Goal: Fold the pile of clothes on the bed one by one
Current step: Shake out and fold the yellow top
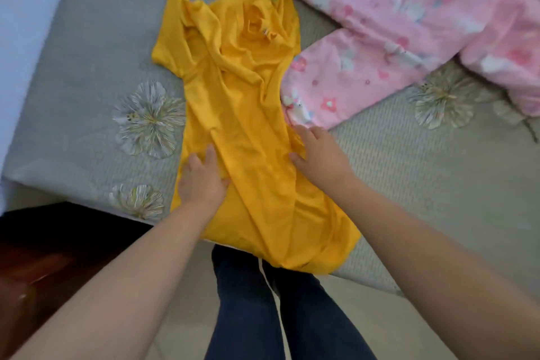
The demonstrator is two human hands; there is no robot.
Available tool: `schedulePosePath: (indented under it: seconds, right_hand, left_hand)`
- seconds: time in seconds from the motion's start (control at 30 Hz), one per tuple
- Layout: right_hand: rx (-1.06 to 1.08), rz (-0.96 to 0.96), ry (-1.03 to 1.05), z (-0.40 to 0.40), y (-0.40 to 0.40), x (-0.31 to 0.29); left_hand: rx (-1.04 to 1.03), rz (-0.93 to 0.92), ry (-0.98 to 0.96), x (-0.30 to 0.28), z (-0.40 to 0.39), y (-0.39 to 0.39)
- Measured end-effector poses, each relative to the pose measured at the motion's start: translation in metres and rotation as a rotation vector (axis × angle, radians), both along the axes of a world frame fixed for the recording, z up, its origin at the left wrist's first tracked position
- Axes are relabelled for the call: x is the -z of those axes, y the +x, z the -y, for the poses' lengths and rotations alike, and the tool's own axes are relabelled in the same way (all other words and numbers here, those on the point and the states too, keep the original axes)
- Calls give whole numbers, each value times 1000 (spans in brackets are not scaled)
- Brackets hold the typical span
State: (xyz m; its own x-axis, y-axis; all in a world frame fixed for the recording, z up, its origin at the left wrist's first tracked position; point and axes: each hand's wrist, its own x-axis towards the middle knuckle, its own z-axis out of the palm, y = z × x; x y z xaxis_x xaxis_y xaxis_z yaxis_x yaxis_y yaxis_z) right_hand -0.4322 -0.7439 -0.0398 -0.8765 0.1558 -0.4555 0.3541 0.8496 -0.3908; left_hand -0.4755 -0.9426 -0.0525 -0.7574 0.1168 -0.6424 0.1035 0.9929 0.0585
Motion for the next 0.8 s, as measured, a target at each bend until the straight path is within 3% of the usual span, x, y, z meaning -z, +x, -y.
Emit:
schedulePosePath:
  seconds: [0.17, 0.3, 0.4, 0.5, 0.57, 0.67, 0.73, 0.8]
  right_hand:
    - [31, 134, -7, 26, -20, 27]
    - [-369, 237, 112, 27, -15, 20]
    - [-685, 508, 78, 18, 5, 1]
    - [-775, 729, 82, 3, 16, -7]
    - [-679, 642, 69, -7, 7, -8]
    - [-368, 197, 5, -17, -24, -8]
    - [-162, -142, -15, -20, -54, -7]
    - [-94, -297, 22, -25, -92, 5]
  left_hand:
    - [11, -65, 105, 23, 25, 5]
    - [180, 152, -105, 20, 43, 12]
    - [328, 404, -282, 8, 60, 20]
    - [288, 419, -203, 0, 62, 13]
    - [170, 228, 0, -4, 51, -4]
    - [64, -161, 287, -2, 17, -41]
    - [90, -331, 374, 8, -9, -73]
    - [137, -394, 411, 19, -33, -107]
